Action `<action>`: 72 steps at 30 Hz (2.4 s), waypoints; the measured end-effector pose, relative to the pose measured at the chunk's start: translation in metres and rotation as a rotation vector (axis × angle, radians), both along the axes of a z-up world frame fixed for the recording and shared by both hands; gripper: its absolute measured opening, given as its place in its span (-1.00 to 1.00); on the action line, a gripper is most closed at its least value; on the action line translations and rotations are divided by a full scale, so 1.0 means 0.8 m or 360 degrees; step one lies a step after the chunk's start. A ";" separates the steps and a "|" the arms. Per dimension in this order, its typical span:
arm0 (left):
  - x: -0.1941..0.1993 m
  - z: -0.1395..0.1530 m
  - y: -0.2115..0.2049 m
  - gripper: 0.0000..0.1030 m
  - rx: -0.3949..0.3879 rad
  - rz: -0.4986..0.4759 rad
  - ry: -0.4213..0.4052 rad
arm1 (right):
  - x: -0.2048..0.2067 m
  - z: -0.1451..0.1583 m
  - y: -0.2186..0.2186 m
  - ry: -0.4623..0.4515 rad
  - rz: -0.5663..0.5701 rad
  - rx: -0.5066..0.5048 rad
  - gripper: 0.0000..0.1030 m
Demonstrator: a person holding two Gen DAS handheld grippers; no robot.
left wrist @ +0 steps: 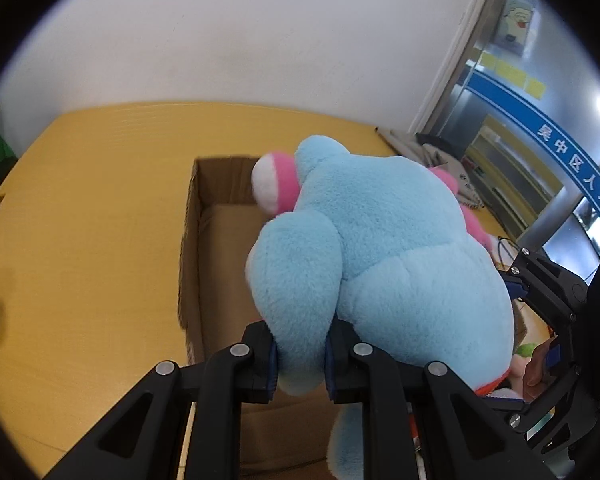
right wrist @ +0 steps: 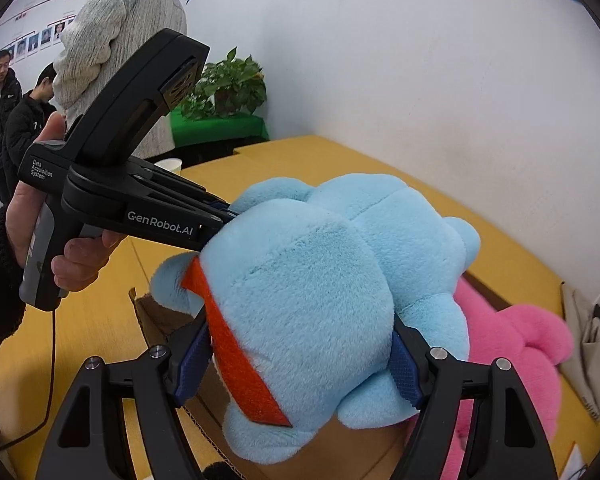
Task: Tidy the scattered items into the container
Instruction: 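Lift the blue bear with both grippers, lower it into the box, open both, then move both open grippers onto the white panda plush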
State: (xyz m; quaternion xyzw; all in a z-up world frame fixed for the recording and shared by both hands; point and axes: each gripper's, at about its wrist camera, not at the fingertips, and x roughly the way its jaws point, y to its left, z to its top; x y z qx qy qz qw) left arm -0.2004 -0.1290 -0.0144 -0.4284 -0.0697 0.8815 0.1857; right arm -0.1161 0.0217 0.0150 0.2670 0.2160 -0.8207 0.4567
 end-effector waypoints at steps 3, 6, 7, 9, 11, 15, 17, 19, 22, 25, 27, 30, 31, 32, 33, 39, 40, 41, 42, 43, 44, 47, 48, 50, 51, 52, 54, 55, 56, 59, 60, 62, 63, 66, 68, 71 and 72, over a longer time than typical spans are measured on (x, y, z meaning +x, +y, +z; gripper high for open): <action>0.008 -0.028 -0.006 -0.69 -0.0043 0.0034 -0.0086 | -0.011 -0.024 -0.009 -0.0120 0.0067 0.0051 0.57; 0.015 -0.049 -0.012 -0.69 -0.0067 0.0076 -0.0148 | -0.018 -0.046 -0.020 -0.0199 0.0140 0.0126 0.57; 0.018 -0.054 -0.014 -0.69 -0.0077 0.0094 -0.0164 | -0.019 -0.052 -0.023 -0.0218 0.0160 0.0149 0.57; 0.021 -0.057 -0.017 -0.69 -0.0103 0.0126 -0.0178 | -0.017 -0.059 -0.029 -0.0250 0.0196 0.0193 0.59; 0.023 -0.057 -0.021 -0.69 -0.0125 0.0152 -0.0182 | -0.017 -0.064 -0.034 -0.0280 0.0221 0.0227 0.60; 0.026 -0.056 -0.022 -0.68 -0.0189 0.0175 -0.0186 | -0.019 -0.072 -0.053 -0.0368 0.0241 0.0247 0.63; 0.023 -0.054 -0.015 -0.67 -0.0219 0.0171 -0.0181 | -0.019 -0.081 -0.049 -0.0401 0.0236 0.0266 0.68; 0.025 -0.053 -0.012 -0.60 -0.0222 0.0182 -0.0183 | -0.015 -0.090 -0.044 -0.0410 0.0229 0.0310 0.76; 0.036 -0.043 -0.015 -0.48 -0.0135 0.0203 -0.0185 | -0.004 -0.079 -0.033 -0.0326 0.0196 0.0320 0.83; 0.067 -0.011 -0.017 -0.15 -0.0166 0.0264 -0.0064 | 0.007 -0.046 0.000 -0.0195 0.0084 0.0230 0.89; 0.098 0.018 -0.016 0.11 -0.0239 0.0333 0.0061 | 0.013 -0.020 0.031 -0.0105 -0.0043 0.0140 0.94; 0.143 0.056 -0.009 0.38 -0.0282 0.0397 0.0196 | 0.028 0.021 0.092 0.0000 -0.0305 -0.0013 0.99; 0.159 0.068 -0.004 0.41 -0.0273 0.0398 0.0239 | 0.036 0.034 0.117 0.0025 -0.0408 -0.0068 0.99; 0.173 0.078 0.002 0.49 -0.0259 0.0391 0.0279 | 0.045 0.046 0.143 0.0041 -0.0496 -0.0128 0.99; 0.186 0.086 0.009 0.52 -0.0245 0.0381 0.0317 | 0.054 0.054 0.164 0.0047 -0.0564 -0.0181 0.99; 0.234 0.101 0.077 0.52 -0.0205 0.0274 0.0417 | 0.107 0.069 0.246 0.0041 -0.0823 -0.0340 0.99; 0.238 0.099 0.086 0.52 -0.0188 0.0257 0.0421 | 0.113 0.068 0.253 0.0033 -0.0852 -0.0337 0.99; 0.243 0.097 0.097 0.52 -0.0163 0.0241 0.0424 | 0.116 0.067 0.255 0.0019 -0.0876 -0.0334 0.99; 0.247 0.095 0.105 0.52 -0.0144 0.0224 0.0425 | 0.120 0.066 0.258 0.0008 -0.0895 -0.0334 0.99; 0.251 0.093 0.116 0.52 -0.0130 0.0203 0.0421 | 0.126 0.063 0.262 0.0002 -0.0910 -0.0339 0.99; 0.255 0.089 0.124 0.52 -0.0125 0.0191 0.0415 | 0.132 0.062 0.264 0.0001 -0.0921 -0.0343 0.99; 0.266 0.081 0.145 0.52 -0.0119 0.0140 0.0396 | 0.155 0.064 0.281 0.0022 -0.0928 -0.0331 0.99; 0.270 0.078 0.149 0.52 -0.0112 0.0125 0.0390 | 0.162 0.063 0.283 0.0034 -0.0931 -0.0322 0.99; 0.274 0.074 0.157 0.52 -0.0099 0.0095 0.0375 | 0.169 0.061 0.286 0.0053 -0.0948 -0.0313 0.99; 0.278 0.073 0.159 0.52 -0.0100 0.0083 0.0373 | 0.173 0.060 0.288 0.0056 -0.0958 -0.0311 0.99; 0.280 0.072 0.161 0.52 -0.0103 0.0076 0.0374 | 0.176 0.059 0.292 0.0056 -0.0968 -0.0311 0.99; 0.283 0.071 0.162 0.52 -0.0094 0.0069 0.0370 | 0.180 0.057 0.297 0.0050 -0.0989 -0.0309 0.99; 0.283 0.071 0.162 0.52 -0.0085 0.0068 0.0366 | 0.181 0.056 0.298 0.0045 -0.0996 -0.0309 1.00; 0.283 0.070 0.161 0.52 -0.0075 0.0069 0.0364 | 0.181 0.056 0.300 0.0041 -0.1002 -0.0309 1.00; 0.283 0.067 0.157 0.52 -0.0056 0.0072 0.0350 | 0.181 0.054 0.302 0.0030 -0.1023 -0.0302 0.99; 0.282 0.065 0.157 0.52 -0.0049 0.0073 0.0342 | 0.181 0.053 0.302 0.0027 -0.1022 -0.0296 0.99; 0.282 0.061 0.155 0.52 -0.0041 0.0076 0.0327 | 0.180 0.050 0.300 0.0025 -0.1015 -0.0281 1.00; 0.282 0.059 0.155 0.52 -0.0038 0.0077 0.0320 | 0.179 0.049 0.299 0.0024 -0.1014 -0.0271 0.99; 0.279 0.053 0.153 0.52 -0.0024 0.0071 0.0299 | 0.176 0.044 0.295 0.0007 -0.1015 -0.0259 0.99; 0.276 0.049 0.151 0.52 -0.0023 0.0074 0.0280 | 0.175 0.041 0.291 0.0001 -0.0996 -0.0250 0.99; 0.272 0.040 0.147 0.52 -0.0040 0.0084 0.0254 | 0.173 0.034 0.283 0.0001 -0.0974 -0.0211 0.99; 0.270 0.037 0.145 0.52 -0.0026 0.0078 0.0238 | 0.173 0.031 0.279 -0.0002 -0.0958 -0.0199 0.99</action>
